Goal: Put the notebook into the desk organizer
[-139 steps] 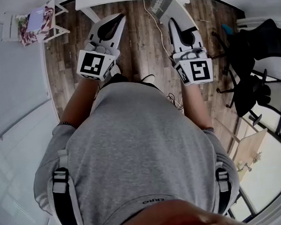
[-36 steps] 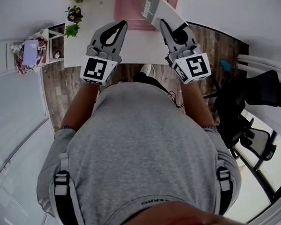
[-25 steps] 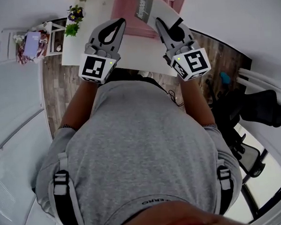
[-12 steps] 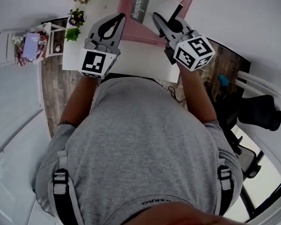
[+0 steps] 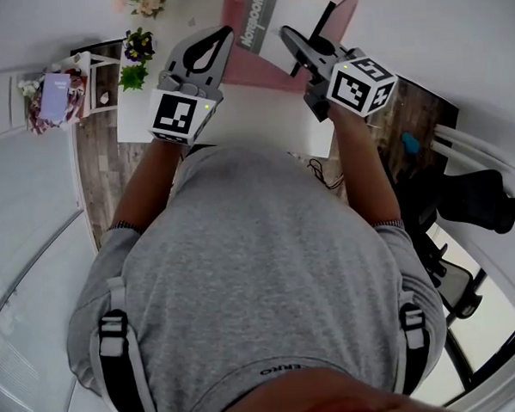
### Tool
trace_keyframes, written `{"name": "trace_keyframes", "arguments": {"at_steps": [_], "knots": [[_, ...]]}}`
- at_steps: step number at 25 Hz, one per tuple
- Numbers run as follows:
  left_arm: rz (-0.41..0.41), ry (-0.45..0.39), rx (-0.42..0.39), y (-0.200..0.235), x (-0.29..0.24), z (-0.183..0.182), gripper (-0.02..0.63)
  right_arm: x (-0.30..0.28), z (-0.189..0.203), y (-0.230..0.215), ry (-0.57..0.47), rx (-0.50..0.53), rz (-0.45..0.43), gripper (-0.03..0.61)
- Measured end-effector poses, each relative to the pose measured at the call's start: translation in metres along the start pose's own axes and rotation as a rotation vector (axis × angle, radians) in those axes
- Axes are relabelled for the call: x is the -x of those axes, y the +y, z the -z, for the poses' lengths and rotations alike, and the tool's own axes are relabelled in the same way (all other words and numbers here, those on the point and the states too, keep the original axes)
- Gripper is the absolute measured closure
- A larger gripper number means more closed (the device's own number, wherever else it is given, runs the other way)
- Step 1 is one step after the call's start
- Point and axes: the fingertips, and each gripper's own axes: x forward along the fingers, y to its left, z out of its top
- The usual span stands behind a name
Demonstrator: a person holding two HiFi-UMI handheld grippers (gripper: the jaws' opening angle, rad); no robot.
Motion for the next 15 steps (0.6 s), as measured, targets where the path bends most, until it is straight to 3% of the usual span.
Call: {"name": "trace_keyframes", "arguments": {"at_steps": [6, 15], "knots": [[0.044, 0.001, 0.043, 0.004, -0.012, 0.003, 0.591, -0.014, 0.008, -0.013, 0.058, -0.135, -0.033, 0.561], [0.061, 0.010, 0.040, 0.004, -0.017, 0.005, 0.591, -0.032, 0.021, -0.018, 0.173, -0.281, -0.083, 0.563]]}}
